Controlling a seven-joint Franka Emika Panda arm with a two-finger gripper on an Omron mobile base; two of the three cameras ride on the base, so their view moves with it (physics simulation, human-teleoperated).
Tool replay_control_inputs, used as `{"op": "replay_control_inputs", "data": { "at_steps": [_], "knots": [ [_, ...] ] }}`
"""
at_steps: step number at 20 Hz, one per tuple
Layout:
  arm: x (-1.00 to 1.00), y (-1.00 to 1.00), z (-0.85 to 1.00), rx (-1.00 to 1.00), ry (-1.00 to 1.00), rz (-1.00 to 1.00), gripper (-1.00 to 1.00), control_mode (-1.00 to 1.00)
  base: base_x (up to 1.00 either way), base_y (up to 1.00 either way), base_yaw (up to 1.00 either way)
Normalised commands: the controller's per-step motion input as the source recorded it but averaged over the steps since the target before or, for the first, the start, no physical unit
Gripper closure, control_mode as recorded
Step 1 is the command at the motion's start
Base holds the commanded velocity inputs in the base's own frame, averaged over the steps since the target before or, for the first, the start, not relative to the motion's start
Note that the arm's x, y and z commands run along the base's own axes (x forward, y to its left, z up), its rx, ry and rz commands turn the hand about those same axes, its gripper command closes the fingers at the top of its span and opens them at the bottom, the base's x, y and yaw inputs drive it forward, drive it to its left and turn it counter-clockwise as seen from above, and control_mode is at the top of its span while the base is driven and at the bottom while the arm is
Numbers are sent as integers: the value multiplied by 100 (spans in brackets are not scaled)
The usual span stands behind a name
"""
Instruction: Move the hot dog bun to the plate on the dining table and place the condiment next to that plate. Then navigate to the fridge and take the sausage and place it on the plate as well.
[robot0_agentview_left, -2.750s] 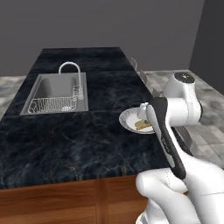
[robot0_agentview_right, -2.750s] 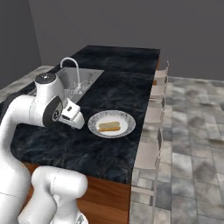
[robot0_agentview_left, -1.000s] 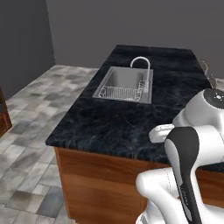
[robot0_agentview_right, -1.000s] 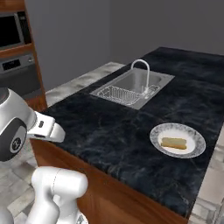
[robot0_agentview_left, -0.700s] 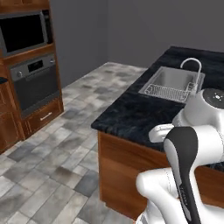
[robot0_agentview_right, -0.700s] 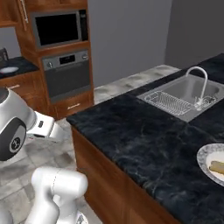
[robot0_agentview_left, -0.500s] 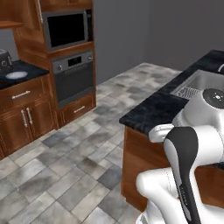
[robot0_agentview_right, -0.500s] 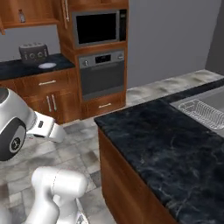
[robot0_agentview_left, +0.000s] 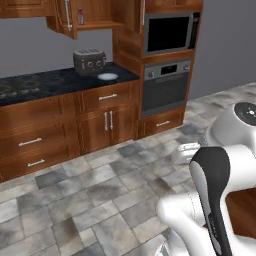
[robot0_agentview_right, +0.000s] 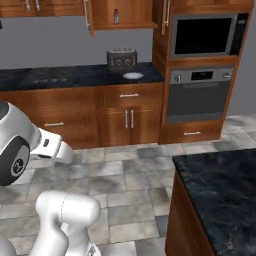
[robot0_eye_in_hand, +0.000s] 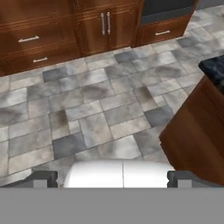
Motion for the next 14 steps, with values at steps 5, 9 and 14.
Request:
{"op": "replay_control_inputs", "data": {
  "at_steps": [5,9,14],
  "knots": [
    [0,0,0,0,0,0,-100,100,100,15,25],
    [0,0,0,0,0,0,-100,100,100,0,-1],
    [0,0,0,0,0,0,-100,100,100,0,-7]
  ]
}}
